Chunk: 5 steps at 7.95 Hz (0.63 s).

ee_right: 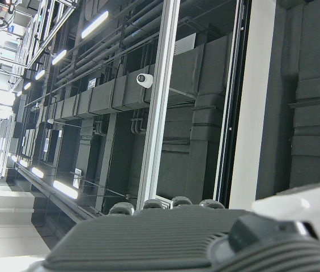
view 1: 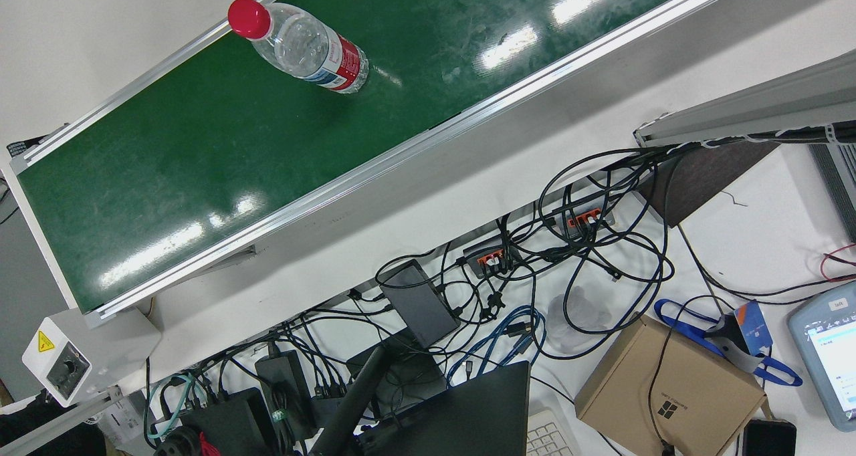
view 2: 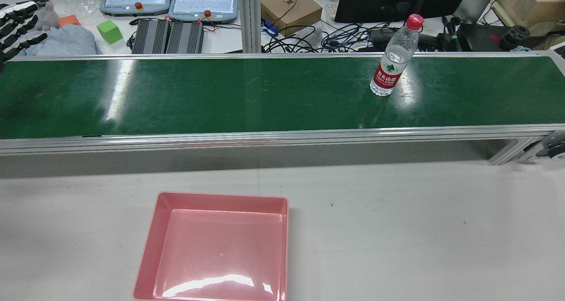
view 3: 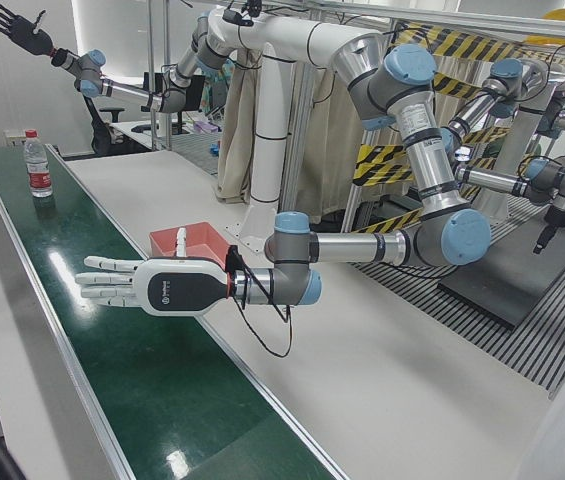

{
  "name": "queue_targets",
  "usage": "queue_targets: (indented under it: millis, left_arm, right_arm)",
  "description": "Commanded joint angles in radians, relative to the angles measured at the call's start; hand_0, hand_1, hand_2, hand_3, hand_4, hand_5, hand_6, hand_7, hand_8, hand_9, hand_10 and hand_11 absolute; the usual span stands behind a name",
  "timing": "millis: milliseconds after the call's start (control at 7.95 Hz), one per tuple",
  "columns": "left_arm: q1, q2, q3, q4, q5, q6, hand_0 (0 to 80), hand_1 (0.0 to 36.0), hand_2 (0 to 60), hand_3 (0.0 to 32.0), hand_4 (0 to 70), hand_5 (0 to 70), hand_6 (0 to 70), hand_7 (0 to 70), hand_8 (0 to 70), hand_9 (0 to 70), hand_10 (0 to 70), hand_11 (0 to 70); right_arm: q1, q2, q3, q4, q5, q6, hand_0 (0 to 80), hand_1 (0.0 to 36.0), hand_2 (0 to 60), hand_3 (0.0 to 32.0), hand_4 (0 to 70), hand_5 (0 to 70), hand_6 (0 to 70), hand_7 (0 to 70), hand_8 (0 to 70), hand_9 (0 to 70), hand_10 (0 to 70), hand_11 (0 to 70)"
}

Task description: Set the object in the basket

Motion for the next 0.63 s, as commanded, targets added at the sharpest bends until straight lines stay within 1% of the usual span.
queue_targets:
  millis: [0,252,377,503]
  left_arm:
    - [-0.002,0.001,-0.001,0.0,0.0,-0.003,49.2,6.8,0.0,0.0,10.2,11.0,1.8,0.0,2.1,0.1,6.0,9.8]
    - [-0.003,0.001,-0.001,0.0,0.0,-0.003,49.0,6.5,0.0,0.0,10.3,11.7,1.9,0.0,2.3,0.3,6.0,9.7]
    - [-0.003,0.001,-0.001,0.0,0.0,-0.003,48.7,6.0,0.0,0.0,8.2,11.5,1.0,0.0,1.3,0.0,5.5,9.0]
    - [-0.002,0.001,-0.001,0.0,0.0,-0.003,48.8,6.1,0.0,0.0,8.2,11.5,1.0,0.0,1.2,0.0,5.5,9.1]
  right_arm:
    - [0.0,0.0,0.0,0.0,0.0,0.0,0.0,0.0,0.0,0.0,0.0,0.0,0.0,0.0,0.0,0.0,0.0,0.0]
    - [0.0,0.0,0.001,0.0,0.0,0.0,0.0,0.0,0.0,0.0,0.0,0.0,0.0,0.0,0.0,0.0,0.0,0.0]
    - [0.0,0.0,0.001,0.0,0.0,0.0,0.0,0.0,0.0,0.0,0.0,0.0,0.0,0.0,0.0,0.0,0.0,0.0]
    - [0.0,0.0,0.0,0.0,0.0,0.0,0.0,0.0,0.0,0.0,0.0,0.0,0.0,0.0,0.0,0.0,0.0,0.0]
